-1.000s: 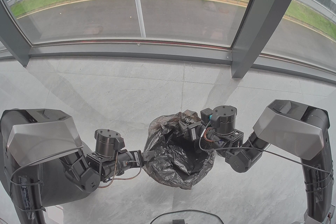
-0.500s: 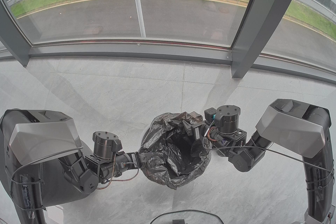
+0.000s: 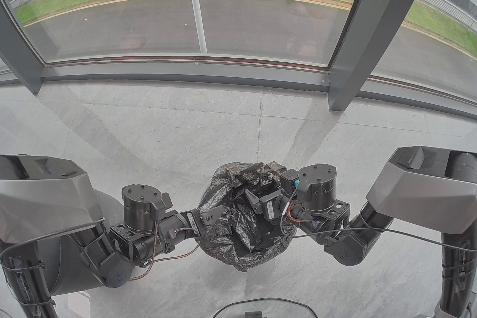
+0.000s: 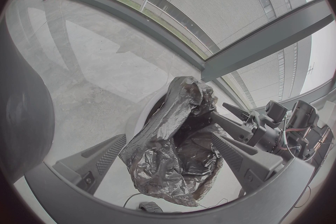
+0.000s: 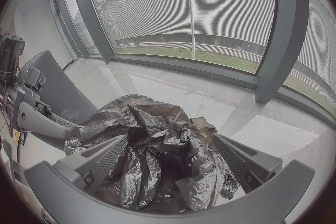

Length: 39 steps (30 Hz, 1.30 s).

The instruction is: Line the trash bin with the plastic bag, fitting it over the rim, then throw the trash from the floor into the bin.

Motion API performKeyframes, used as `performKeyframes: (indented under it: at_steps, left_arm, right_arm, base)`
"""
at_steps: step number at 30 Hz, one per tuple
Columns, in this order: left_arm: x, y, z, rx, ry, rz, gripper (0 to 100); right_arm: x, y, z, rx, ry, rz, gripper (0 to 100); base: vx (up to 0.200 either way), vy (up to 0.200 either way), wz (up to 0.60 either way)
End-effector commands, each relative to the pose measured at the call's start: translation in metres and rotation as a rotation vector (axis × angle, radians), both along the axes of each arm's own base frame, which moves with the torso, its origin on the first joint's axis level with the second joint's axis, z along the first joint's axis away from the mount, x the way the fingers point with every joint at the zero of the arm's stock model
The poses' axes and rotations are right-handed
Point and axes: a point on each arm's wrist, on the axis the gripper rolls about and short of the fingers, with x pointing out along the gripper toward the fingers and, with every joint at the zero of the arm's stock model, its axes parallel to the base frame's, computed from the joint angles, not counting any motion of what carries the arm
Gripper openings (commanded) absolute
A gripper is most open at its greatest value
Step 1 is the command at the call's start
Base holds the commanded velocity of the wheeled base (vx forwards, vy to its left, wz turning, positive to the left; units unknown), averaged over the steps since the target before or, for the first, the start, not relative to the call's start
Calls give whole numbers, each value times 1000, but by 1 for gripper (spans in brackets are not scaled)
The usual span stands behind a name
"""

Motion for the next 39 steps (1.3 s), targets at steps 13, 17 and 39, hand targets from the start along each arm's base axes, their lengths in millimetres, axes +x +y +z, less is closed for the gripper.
performKeyframes:
  at_steps: [13, 17, 39]
  left_arm:
    - [-20, 38, 82, -128, -210, 38, 100]
    - [-15, 47, 82, -132, -212, 59, 100]
    - [10, 72, 68, -155, -160, 114, 100]
  right_arm:
    - [66, -72, 44, 101, -60, -312, 100]
    - [93, -87, 34, 128, 43, -394, 100]
    - [180, -103, -40, -21, 639, -474, 100]
  base:
    - [0, 0, 0]
    - [0, 0, 0]
    - [0, 0, 0]
